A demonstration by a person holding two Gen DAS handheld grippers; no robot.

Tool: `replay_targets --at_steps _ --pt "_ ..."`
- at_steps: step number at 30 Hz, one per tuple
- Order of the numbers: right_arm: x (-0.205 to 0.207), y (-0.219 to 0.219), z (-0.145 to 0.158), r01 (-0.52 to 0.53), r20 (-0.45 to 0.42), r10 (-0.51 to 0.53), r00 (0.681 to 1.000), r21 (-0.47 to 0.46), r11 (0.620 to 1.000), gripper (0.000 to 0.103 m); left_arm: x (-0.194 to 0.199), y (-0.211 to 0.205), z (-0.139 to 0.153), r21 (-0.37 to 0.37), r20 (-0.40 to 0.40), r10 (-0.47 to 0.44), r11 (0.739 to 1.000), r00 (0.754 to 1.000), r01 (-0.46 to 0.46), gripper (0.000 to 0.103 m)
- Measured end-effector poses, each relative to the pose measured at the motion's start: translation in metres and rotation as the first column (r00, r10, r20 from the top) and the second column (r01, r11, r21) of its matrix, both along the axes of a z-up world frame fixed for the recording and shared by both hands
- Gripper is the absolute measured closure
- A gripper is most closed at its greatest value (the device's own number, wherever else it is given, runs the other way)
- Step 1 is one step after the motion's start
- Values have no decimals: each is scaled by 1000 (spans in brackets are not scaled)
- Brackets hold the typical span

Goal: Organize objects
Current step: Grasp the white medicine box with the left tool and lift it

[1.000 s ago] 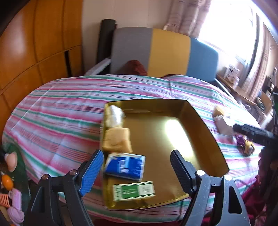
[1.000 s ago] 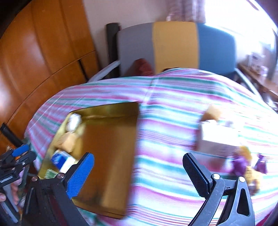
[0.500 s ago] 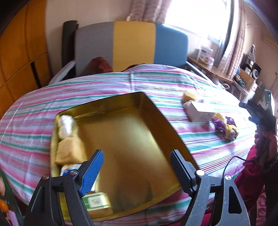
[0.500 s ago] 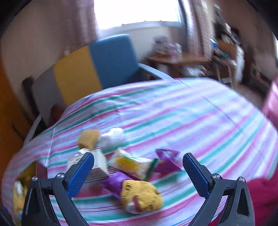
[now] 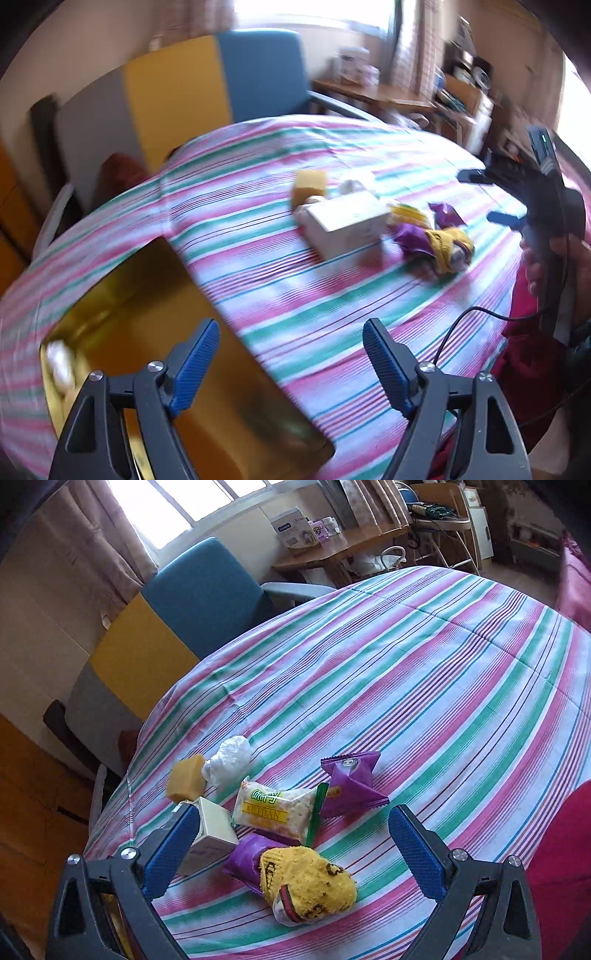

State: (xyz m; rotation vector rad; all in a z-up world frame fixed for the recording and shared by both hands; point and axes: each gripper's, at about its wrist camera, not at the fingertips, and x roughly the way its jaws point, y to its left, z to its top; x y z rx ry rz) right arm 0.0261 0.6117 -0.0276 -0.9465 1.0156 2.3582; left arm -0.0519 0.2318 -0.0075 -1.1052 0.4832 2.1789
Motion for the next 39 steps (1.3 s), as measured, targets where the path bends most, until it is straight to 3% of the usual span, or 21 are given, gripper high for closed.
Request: replay_targets --at_steps 11,14,21,26,29,33,35,37,39 --pt "-5 0 -5 -35 -4 34 999 -45 998 0 -49 85 -9 -86 -43 -214 974 976 210 17" --pt "-6 0 -7 -44 -9 44 999 -61 997 0 -57 111 -15 -141 -60 -280 953 958 270 17" --pt "-4 6 -9 -47 -40 43 998 -113 992 0 -75 155 -49 -270 -12 -401 883 916 383 17" --pt "-4 8 -10 -52 -55 45 997 -139 989 0 -85 170 -70 -307 34 -445 847 895 433 17" --pt "-5 8 -11 -56 -60 47 997 -145 988 0 -91 177 -75 -294 57 -428 856 902 425 18" --pt "-4 9 -12 -49 -61 40 997 -149 988 0 -87 173 -75 -259 61 -392 882 918 394 44" --pt "-5 10 -12 -44 -59 36 998 -148 988 0 -81 159 -68 -186 99 -357 910 929 370 50" --pt "-5 10 -12 -42 -57 34 998 -145 989 0 -77 142 -65 -138 146 -280 944 949 300 51" --pt "-6 9 -11 -43 -54 36 998 -140 989 0 -65 120 -61 -68 191 -238 965 952 255 51"
